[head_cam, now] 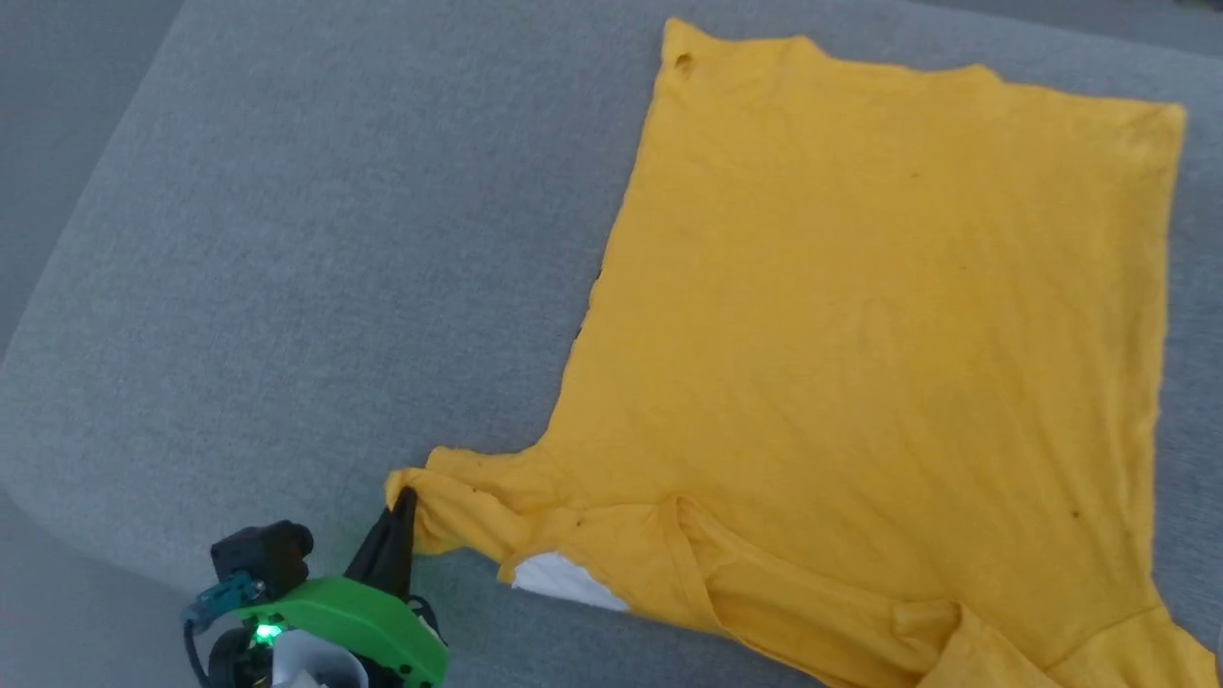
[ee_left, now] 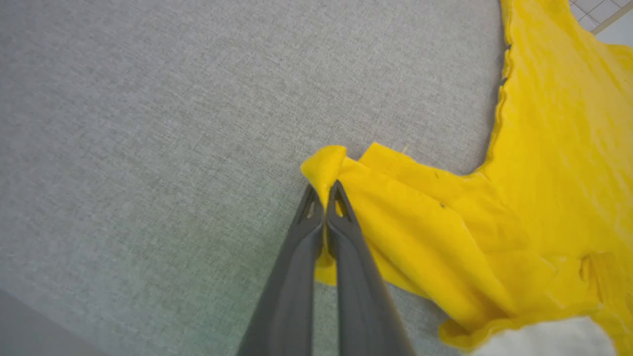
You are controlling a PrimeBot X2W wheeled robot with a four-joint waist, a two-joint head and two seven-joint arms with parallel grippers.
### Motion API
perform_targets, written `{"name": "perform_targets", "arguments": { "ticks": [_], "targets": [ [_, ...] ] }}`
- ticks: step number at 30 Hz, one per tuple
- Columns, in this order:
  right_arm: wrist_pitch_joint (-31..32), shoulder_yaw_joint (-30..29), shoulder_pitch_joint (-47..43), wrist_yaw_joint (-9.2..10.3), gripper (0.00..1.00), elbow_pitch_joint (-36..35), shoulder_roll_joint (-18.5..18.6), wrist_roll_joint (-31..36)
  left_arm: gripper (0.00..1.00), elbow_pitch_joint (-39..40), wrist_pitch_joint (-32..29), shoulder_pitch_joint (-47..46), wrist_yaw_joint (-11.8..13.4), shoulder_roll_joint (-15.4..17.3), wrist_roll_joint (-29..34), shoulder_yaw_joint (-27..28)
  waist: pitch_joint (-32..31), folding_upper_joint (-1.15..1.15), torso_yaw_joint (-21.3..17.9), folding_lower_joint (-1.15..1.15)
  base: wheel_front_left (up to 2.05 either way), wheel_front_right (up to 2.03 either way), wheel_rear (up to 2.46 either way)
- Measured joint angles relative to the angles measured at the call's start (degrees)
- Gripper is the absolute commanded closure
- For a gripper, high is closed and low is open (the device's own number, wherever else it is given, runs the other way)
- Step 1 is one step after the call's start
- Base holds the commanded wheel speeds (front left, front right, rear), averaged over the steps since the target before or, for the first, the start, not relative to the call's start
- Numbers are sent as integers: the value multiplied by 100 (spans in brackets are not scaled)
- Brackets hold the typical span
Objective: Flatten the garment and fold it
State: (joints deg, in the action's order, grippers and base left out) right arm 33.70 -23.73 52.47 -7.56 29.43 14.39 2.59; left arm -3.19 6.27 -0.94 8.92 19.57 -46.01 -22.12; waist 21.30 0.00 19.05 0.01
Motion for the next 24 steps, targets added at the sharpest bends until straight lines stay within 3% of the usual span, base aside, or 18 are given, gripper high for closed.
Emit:
{"name": "perform_targets", "arguments": {
  "ticks": [9, 13, 15, 16, 17, 18, 21, 24],
  "targets": [
    [1823, -197, 314, 0, 0, -105, 167, 519, 100, -275, 234, -255, -267, -223, -47, -132, 741, 0, 444, 0, 0, 0, 0],
    [2320, -204, 314, 0, 0, -392, 121, 565, 100, -364, 277, -382, -382, -292, -47, -200, 943, 0, 619, 0, 0, 0, 0],
    [2439, -190, 315, 0, 50, -559, 122, 595, 100, -388, 299, -419, -408, -335, -47, -222, 1008, 0, 686, 0, 0, 0, 0],
    [2520, -163, 314, 0, 64, -638, 131, 633, 100, -400, 311, -431, -427, -348, -47, -232, 1039, 0, 714, 0, 0, 0, 0],
    [2603, -169, 314, 0, 73, -711, 131, 655, 100, -415, 330, -444, -435, -357, -47, -244, 1061, 0, 735, -1, 0, 0, 0],
    [2649, -176, 311, 0, 100, -760, 126, 654, 100, -426, 342, -452, -441, -360, -47, -249, 1072, 0, 747, 0, 0, 0, 0],
    [2535, -172, 133, 0, 100, -973, 126, 642, 100, -477, 347, -470, -453, -360, -47, -258, 1043, 0, 745, 0, 0, 0, 0],
    [1669, -190, -238, 0, 100, -1166, 82, 466, 100, -527, 347, -468, -449, -352, -47, -249, 943, 0, 715, 0, 0, 0, 0]
  ]
}}
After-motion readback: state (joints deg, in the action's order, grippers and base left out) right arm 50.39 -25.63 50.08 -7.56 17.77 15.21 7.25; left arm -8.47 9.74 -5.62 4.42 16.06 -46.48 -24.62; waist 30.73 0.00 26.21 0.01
